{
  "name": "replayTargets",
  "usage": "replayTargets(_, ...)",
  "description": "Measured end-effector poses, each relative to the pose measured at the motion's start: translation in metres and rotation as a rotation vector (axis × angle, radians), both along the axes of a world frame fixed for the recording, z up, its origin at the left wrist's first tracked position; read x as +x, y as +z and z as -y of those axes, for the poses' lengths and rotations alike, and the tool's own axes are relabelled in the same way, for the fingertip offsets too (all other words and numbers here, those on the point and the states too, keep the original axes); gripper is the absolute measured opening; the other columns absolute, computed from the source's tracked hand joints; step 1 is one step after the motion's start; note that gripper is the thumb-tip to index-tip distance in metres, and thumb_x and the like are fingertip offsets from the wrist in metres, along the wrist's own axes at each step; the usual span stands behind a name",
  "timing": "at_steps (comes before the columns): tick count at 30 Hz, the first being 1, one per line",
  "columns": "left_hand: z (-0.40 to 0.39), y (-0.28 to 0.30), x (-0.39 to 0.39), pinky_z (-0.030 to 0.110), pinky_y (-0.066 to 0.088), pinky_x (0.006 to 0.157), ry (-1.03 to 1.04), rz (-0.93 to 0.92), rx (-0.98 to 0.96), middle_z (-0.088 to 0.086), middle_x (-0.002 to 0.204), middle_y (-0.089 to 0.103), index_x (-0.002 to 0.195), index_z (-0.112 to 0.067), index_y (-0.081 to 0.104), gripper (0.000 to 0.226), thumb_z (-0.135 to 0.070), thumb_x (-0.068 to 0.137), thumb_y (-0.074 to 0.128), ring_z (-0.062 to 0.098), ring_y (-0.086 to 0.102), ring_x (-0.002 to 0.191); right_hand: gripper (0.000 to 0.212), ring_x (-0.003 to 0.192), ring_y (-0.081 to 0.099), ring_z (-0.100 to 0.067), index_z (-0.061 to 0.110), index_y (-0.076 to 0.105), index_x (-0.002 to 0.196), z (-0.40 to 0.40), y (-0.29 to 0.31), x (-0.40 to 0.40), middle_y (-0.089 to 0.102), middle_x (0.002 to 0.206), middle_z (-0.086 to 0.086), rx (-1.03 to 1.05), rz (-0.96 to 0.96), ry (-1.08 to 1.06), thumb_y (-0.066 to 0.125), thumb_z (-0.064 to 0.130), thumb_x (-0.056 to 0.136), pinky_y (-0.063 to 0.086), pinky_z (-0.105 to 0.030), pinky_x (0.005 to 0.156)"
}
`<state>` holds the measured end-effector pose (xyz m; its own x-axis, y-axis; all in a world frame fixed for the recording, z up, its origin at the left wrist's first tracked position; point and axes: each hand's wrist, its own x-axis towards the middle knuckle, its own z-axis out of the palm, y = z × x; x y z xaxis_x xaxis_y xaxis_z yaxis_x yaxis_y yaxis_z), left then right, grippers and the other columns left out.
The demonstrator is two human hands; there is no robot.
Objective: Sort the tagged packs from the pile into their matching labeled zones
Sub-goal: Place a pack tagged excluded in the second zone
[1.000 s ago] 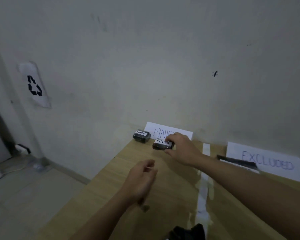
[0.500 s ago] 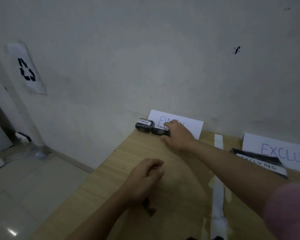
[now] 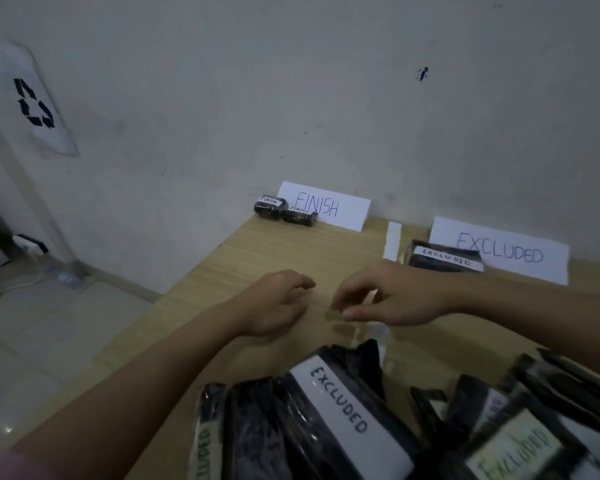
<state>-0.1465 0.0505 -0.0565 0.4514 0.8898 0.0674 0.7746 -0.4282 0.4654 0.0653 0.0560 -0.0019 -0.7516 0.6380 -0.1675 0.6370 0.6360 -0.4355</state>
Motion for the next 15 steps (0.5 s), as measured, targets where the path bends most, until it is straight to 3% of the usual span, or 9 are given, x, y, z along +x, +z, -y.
replayTargets(4, 0.020, 0.009, 0.003, 0.008, 0.026, 0.086, -0.038, -0.016, 0.042, 0.006, 0.128, 0.056, 0.127, -0.010, 0.052, 0.042, -0.027, 0.088, 0.046, 0.017, 0.049, 0.118, 0.023, 0.096, 0.060, -0.001, 0.018, 0.066, 0.108, 0.038, 0.004, 0.000, 0.067, 0.104, 0.009, -0.176, -0.059, -0.001, 0.050, 0.028, 0.095, 0.047, -0.014, 0.083)
replayTargets(6, 0.030, 0.014, 0.002, 0.007, 0.026, 0.085, -0.053, -0.038, 0.063, 0.004, 0.129, 0.055, 0.127, -0.011, 0.052, 0.034, -0.019, 0.093, 0.049, 0.014, 0.049, 0.117, 0.019, 0.092, 0.060, -0.002, 0.031, 0.065, 0.095, 0.057, 0.008, -0.005, 0.066, 0.098, 0.011, -0.205, -0.113, -0.012, 0.048, 0.038, 0.094, 0.048, -0.023, 0.085)
replayTargets(9, 0.044, 0.022, 0.000, 0.006, 0.026, 0.082, -0.069, -0.073, 0.066, 0.001, 0.128, 0.055, 0.126, -0.013, 0.053, 0.033, -0.017, 0.094, 0.048, 0.010, 0.048, 0.113, 0.009, 0.086, 0.056, -0.001, 0.044, 0.052, 0.087, 0.082, 0.012, -0.019, 0.058, 0.087, 0.019, -0.113, -0.077, -0.020, 0.054, 0.053, 0.086, 0.047, -0.024, 0.080)
replayTargets(12, 0.060, 0.032, -0.001, 0.005, 0.030, 0.078, -0.031, -0.030, 0.025, 0.002, 0.121, 0.059, 0.123, -0.012, 0.056, 0.030, -0.018, 0.096, 0.044, 0.009, 0.052, 0.105, 0.026, 0.093, 0.059, -0.008, 0.038, 0.053, 0.095, 0.096, 0.016, -0.028, 0.058, 0.093, 0.012, -0.039, -0.090, -0.102, 0.068, 0.049, 0.078, 0.050, -0.027, 0.082)
replayTargets(15, 0.080, 0.046, -0.002, 0.008, 0.042, 0.076, 0.052, 0.189, -0.156, 0.000, 0.110, 0.065, 0.115, -0.014, 0.061, 0.031, -0.031, 0.097, 0.041, 0.008, 0.060, 0.091, 0.048, 0.091, 0.062, -0.011, 0.024, 0.058, 0.111, 0.100, 0.014, -0.026, 0.064, 0.098, 0.004, -0.096, -0.205, -0.287, 0.078, 0.040, 0.071, 0.053, -0.028, 0.081)
